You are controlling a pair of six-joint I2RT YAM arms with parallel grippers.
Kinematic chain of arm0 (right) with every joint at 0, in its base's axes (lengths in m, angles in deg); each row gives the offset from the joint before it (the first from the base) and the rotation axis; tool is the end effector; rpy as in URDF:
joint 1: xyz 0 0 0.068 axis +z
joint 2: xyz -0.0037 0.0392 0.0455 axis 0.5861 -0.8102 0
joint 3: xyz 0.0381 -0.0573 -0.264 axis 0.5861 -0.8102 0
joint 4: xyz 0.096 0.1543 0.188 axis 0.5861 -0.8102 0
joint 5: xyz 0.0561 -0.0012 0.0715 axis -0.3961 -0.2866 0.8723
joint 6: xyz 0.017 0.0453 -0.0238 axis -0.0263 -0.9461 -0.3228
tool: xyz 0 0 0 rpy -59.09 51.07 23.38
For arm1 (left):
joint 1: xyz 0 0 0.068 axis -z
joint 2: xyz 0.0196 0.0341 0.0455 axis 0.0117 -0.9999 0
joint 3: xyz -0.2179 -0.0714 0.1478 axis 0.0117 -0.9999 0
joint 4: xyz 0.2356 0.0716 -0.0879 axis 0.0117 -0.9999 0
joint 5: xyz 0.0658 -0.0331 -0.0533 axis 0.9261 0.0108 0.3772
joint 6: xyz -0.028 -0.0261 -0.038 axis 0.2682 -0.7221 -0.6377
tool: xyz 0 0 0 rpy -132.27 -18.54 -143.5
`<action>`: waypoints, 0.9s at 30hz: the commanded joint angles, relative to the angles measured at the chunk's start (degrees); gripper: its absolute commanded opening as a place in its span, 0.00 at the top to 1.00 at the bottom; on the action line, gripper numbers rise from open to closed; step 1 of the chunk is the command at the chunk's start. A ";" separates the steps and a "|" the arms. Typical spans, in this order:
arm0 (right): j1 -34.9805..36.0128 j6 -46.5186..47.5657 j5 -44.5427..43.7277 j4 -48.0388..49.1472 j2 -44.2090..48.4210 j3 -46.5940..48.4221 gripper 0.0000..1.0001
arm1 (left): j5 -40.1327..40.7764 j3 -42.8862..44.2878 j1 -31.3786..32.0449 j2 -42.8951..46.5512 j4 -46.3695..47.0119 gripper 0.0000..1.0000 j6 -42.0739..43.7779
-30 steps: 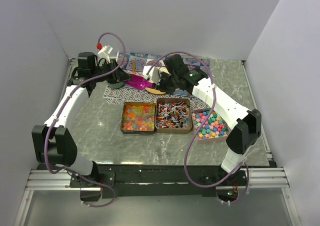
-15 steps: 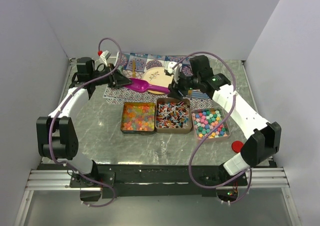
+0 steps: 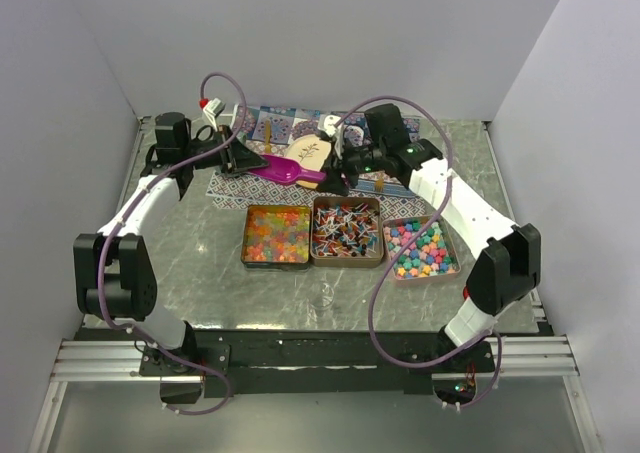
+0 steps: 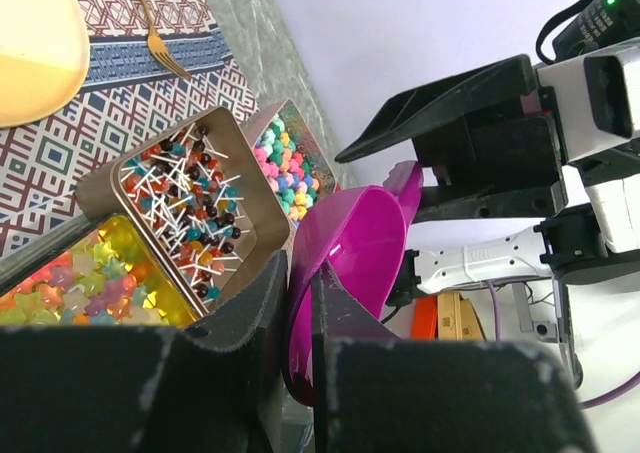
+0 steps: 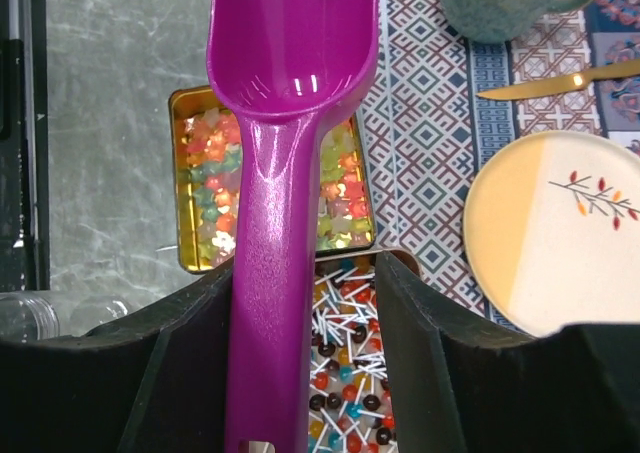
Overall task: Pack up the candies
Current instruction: Pick up the spatula from the center of the board.
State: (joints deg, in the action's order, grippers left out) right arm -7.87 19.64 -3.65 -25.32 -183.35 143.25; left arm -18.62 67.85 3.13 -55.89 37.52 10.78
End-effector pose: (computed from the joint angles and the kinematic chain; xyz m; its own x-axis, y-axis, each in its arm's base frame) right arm 0.3130 0.1951 0.3538 -0.0065 -0.4221 -0.9065 -0.9852 0.1581 -0.0665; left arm 0.3520 -0.0474 0.3124 -0.8285 -0.2514 -0.5004 0.4287 0.2901 -0.8556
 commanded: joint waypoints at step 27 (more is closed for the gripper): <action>-5.30 10.01 -9.70 -8.80 2.00 6.40 1.00 | 7.95 16.61 0.35 -6.65 -12.67 0.36 15.21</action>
State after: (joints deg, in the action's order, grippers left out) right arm -6.08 23.18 -11.09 -25.12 -183.02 143.49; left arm -16.54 72.65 3.52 -60.79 34.17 13.28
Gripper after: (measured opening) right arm 0.350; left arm 0.609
